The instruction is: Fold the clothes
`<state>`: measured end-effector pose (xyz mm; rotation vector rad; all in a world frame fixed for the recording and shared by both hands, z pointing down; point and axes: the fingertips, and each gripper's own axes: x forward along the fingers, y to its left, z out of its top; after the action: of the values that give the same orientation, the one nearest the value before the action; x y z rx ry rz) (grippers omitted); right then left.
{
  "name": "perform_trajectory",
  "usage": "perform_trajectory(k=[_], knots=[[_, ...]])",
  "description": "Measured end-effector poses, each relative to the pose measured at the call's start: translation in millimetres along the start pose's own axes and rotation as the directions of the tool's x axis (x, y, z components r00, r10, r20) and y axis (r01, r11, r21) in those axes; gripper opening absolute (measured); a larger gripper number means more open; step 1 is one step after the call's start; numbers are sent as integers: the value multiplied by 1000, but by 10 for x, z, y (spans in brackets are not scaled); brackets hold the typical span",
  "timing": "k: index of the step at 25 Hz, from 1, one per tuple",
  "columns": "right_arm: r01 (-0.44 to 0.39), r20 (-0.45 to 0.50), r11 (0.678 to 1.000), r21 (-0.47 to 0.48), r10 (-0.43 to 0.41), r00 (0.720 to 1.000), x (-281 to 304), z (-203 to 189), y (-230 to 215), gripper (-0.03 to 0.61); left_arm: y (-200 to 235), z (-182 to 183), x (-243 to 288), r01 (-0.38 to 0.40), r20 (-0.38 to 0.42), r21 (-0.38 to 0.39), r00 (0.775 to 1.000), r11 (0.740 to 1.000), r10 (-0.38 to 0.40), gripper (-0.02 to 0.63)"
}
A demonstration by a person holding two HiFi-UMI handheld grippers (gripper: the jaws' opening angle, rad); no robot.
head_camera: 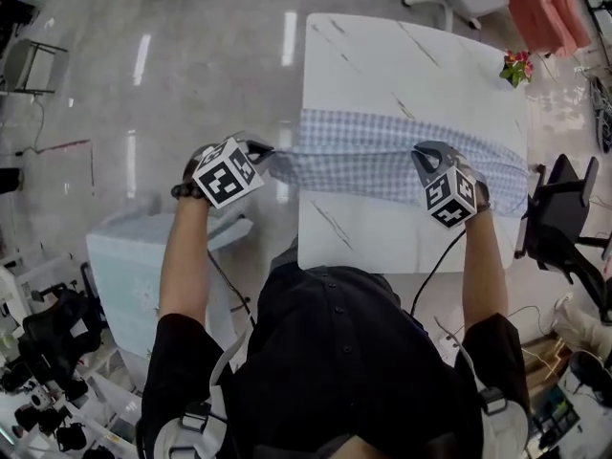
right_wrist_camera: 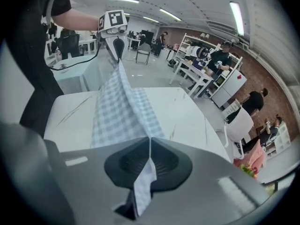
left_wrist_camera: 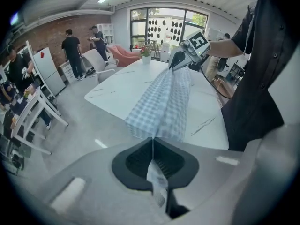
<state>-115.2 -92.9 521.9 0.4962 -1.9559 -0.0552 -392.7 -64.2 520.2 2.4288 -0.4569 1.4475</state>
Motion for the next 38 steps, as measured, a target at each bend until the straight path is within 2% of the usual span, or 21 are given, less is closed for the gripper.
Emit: perform_trajectory(k=[4,12,18,23,30,35,38], knots=[[18,-37,999,27,-17,999,141,85,-179,12,312,40,97,53,2,36,999,998,-53,15],[51,-84,993,102,-43,996,445,92,-470,12,682,64,347,165,18,-16,986,986,-165,15],[57,-134,992,108,-42,990,748,-6,-515,12,881,9,704,210,-33,-24,977,978,-210,15],[39,-165,996,81,-25,986,996,-29,-516,14,944,-146,956,241,-83,-33,966,970,-243,15],[4,-210,992,123,23,978,1176,-82,-523,20,1028,-162,1123,268,-49,-65,961,961,-271,20],[-10,-212,987,163,45,976,1211,-108,-499,48,1080,-177,1212,281,-45,-86,957,956,-285,48],[-13,-197,984,180,49,979,1185,-93,-538,95,1159,-194,1251,250,-48,-89,966,964,-255,72]])
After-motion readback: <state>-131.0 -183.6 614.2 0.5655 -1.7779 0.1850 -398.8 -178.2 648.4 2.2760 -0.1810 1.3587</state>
